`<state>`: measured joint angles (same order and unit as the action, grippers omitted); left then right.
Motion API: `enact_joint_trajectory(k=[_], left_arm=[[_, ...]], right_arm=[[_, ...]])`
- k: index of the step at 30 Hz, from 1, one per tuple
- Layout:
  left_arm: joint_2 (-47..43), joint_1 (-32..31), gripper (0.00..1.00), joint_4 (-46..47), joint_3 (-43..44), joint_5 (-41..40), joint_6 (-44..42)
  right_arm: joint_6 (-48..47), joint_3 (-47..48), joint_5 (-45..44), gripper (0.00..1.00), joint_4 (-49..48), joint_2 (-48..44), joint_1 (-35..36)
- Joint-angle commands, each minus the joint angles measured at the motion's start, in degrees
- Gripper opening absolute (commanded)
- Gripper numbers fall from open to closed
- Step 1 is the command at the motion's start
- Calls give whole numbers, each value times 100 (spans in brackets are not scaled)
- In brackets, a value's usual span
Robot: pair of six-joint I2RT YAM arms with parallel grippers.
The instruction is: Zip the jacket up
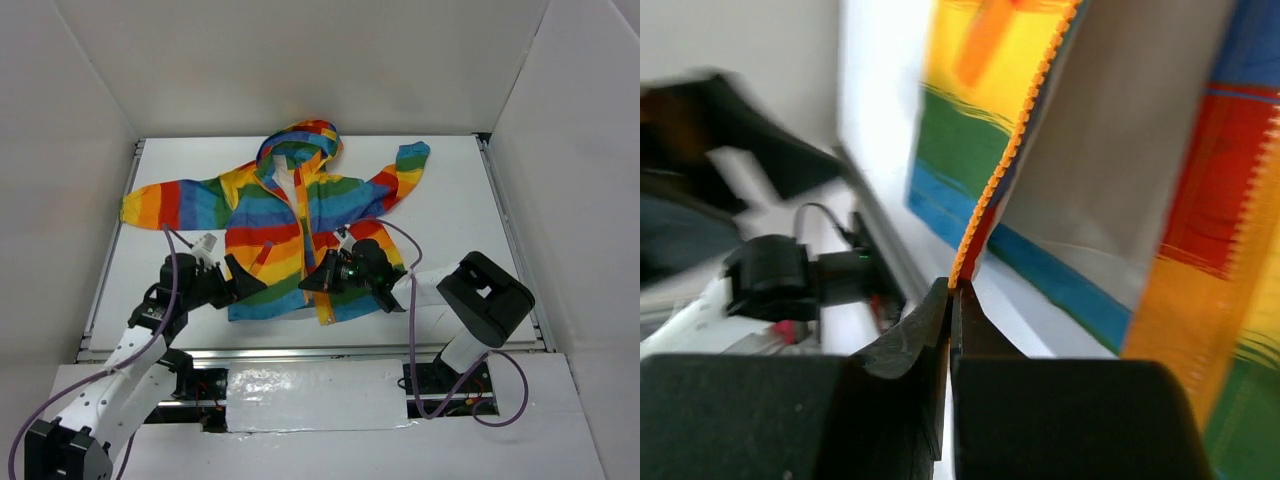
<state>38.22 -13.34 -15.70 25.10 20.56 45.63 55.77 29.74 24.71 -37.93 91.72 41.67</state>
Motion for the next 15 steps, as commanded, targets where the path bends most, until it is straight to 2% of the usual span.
enact_joint_trajectory(k=[1, 4, 15], left_arm=[[-16, -221, 90, 1838, -679, 1178, 859], [72, -484, 89, 2840, -1163, 1319, 1264], [485, -661, 78, 4777, -1798, 1399, 1677]], right_arm=[[442, -222, 315, 0, -1566, -76, -27], [671, -275, 376, 0, -1963, 47, -19], [1217, -196, 482, 0, -2579, 390, 166]])
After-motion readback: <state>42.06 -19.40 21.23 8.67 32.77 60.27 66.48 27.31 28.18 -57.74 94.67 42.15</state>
